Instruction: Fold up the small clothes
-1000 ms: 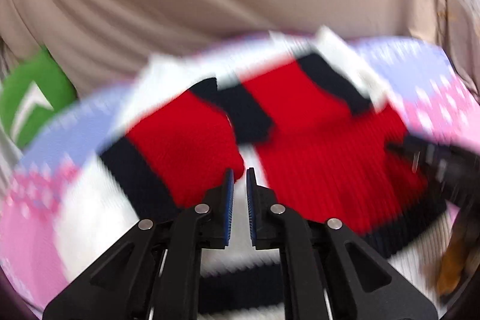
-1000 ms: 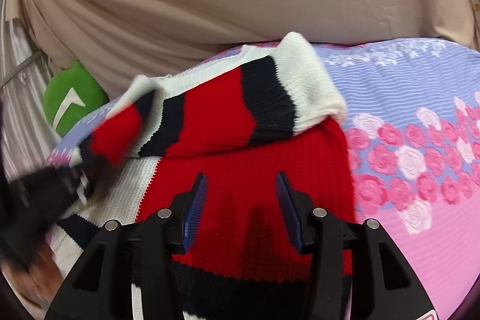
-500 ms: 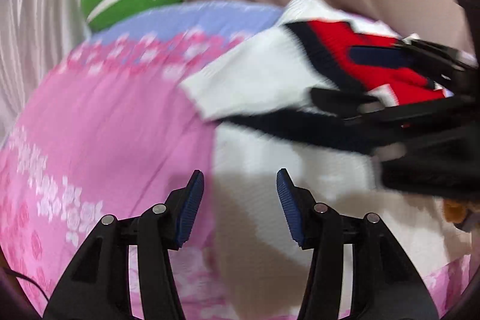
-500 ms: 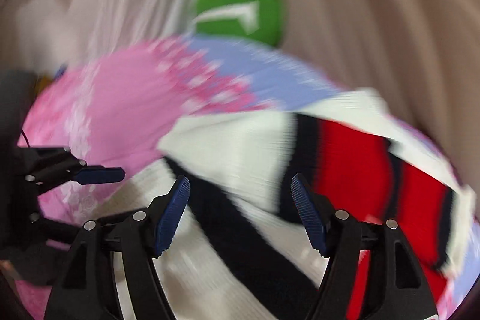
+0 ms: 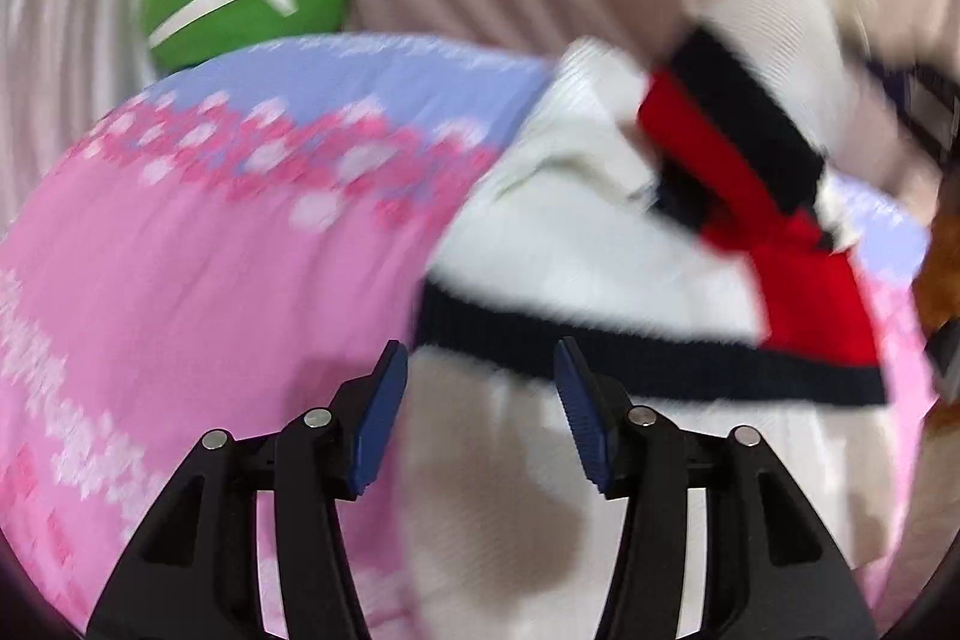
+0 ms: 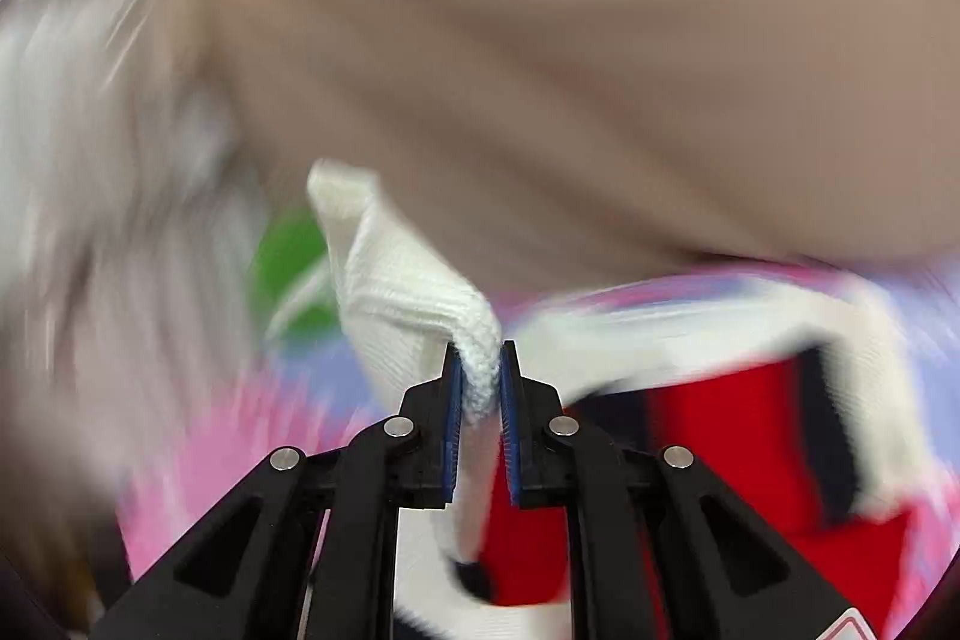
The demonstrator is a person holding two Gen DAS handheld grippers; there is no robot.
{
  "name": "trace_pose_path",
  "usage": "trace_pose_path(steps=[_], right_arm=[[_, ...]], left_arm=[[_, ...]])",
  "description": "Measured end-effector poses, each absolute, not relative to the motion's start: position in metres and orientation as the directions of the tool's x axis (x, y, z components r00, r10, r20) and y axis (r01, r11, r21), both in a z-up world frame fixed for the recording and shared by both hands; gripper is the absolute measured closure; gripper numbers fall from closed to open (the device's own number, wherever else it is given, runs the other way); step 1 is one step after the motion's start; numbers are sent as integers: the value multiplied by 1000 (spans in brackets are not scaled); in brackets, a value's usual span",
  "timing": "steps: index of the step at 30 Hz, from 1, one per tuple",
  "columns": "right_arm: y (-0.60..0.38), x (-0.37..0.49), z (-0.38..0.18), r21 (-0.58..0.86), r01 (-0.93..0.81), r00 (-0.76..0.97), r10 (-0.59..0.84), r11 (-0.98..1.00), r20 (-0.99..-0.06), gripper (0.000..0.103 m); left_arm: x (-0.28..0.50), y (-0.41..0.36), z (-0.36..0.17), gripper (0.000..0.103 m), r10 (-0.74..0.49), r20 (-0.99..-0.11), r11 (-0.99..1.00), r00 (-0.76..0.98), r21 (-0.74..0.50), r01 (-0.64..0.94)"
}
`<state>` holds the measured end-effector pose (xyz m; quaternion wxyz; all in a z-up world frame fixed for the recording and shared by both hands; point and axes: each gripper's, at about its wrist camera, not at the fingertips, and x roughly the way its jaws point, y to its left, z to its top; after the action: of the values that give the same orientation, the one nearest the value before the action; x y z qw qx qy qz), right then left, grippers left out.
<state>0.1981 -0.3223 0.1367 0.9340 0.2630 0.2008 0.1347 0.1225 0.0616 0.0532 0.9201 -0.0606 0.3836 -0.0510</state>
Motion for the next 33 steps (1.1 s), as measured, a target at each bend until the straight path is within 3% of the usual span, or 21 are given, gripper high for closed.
trace_pose_path(steps=[3, 4, 7, 8, 9, 10, 11, 14, 15, 16, 17, 18, 19, 20, 23, 24, 25, 27, 28, 30, 33], right_arm=[[-385, 214, 72, 564, 85, 817, 267, 821, -511, 86], [-395, 216, 53, 599, 111, 789, 296, 793, -538, 86], [-405, 204, 32, 671, 85, 781, 369, 736, -503, 81], [-405, 201, 32, 672, 71, 786, 374, 737, -493, 69], [-405, 198, 34, 672, 63, 790, 374, 738, -485, 49], [-406, 196, 37, 670, 55, 794, 374, 740, -479, 42], [-410, 196, 41, 667, 52, 798, 370, 743, -475, 38], [-418, 208, 44, 675, 68, 796, 368, 735, -480, 38], [-416, 213, 40, 675, 85, 791, 363, 733, -493, 40], [-415, 221, 39, 667, 103, 783, 353, 738, -512, 45], [-412, 229, 41, 643, 120, 780, 329, 756, -532, 67], [-405, 235, 46, 608, 129, 775, 303, 783, -554, 93], [-395, 237, 59, 586, 107, 789, 290, 804, -542, 93], [-388, 233, 73, 595, 50, 815, 311, 802, -488, 94], [-371, 195, 132, 598, -303, 869, 473, 742, -147, 95], [-370, 191, 136, 570, -312, 878, 460, 760, -133, 97], [-374, 201, 128, 563, -252, 882, 426, 787, -201, 97], [-385, 243, 79, 543, -7, 807, 325, 840, -493, 97], [-388, 252, 59, 517, 65, 765, 290, 853, -575, 97], [-391, 254, 34, 526, 103, 719, 302, 844, -626, 96], [-399, 234, 37, 558, 108, 732, 314, 823, -605, 94]], left_arm=[[152, 33, 64, 34, -273, -681, 958, 679, -256, 129], [167, 23, 62, 26, -326, -681, 942, 656, -296, 161], [218, 1, 47, 26, -442, -697, 890, 564, -422, 175], [236, -1, 39, 26, -434, -712, 889, 552, -440, 132], [245, 1, 35, 26, -427, -715, 885, 553, -456, 94], [255, 6, 30, 26, -434, -709, 873, 556, -484, 64], [265, 12, 25, 26, -428, -709, 864, 561, -503, 23], [280, 30, 22, 29, -424, -672, 826, 607, -561, -45], [283, 33, 24, 31, -411, -670, 824, 618, -563, -64], [285, 35, 27, 43, -390, -673, 827, 629, -556, -82], [289, 38, 30, 64, -371, -670, 829, 643, -551, -95], [292, 40, 32, 74, -349, -674, 835, 652, -539, -110], [293, 42, 36, 85, -339, -668, 836, 662, -537, -115], [291, 50, 44, 89, -327, -643, 828, 693, -548, -118], [264, 88, 70, 90, -226, -478, 786, 849, -604, -131], [259, 98, 69, 90, -210, -462, 768, 862, -624, -147], [259, 103, 62, 90, -207, -470, 752, 858, -638, -168], [272, 102, 37, 90, -203, -565, 776, 800, -590, -220], [277, 100, 26, 90, -206, -612, 791, 764, -564, -238], [277, 95, 8, 89, -211, -638, 802, 741, -546, -242], [269, 88, 15, 87, -189, -643, 832, 742, -506, -226]])
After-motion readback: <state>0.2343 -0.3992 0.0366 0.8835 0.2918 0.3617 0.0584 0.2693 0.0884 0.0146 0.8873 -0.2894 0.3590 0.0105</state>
